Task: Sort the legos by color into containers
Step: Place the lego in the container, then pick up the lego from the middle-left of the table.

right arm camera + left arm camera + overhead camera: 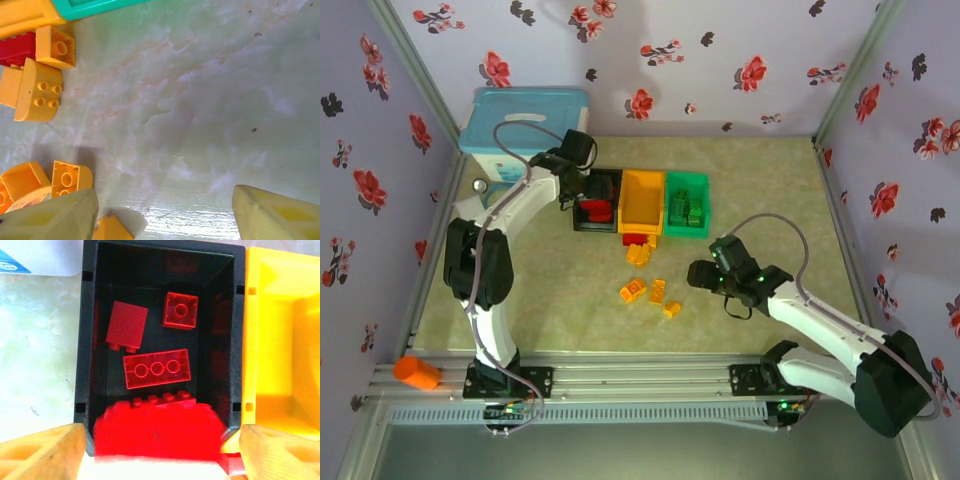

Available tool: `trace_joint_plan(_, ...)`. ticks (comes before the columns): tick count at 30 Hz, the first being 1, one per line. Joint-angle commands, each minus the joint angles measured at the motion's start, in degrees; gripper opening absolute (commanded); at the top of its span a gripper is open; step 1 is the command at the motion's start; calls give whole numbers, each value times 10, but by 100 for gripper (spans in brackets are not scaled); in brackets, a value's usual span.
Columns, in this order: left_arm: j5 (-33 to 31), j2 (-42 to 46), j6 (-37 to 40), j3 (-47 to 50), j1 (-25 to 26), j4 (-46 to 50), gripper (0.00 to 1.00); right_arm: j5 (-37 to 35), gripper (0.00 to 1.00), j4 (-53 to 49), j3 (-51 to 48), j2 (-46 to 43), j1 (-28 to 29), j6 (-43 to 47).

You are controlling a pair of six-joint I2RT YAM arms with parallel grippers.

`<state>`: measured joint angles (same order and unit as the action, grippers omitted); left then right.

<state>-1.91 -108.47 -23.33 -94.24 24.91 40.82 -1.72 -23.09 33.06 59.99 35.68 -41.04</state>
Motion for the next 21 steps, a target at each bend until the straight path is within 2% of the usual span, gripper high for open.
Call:
trace_joint_plan(1,-15,35,18,-12,7,16,83,-15,71,-13,-15,-9,4,-11)
trace_joint_plan(10,-44,123,11,74,67,22,82,-8,70,12,-14,15,4,-17)
trace_joint_plan(16,-43,154,-4,156,145,35,83,-2,73,31,-11,39,4,-20)
trace_joint_plan(19,-38,162,10,186,193,43,83,2,76,38,-9,53,5,-20)
trace_joint_plan(21,-13,170,30,207,221,33,84,4,77,43,-7,61,5,-19)
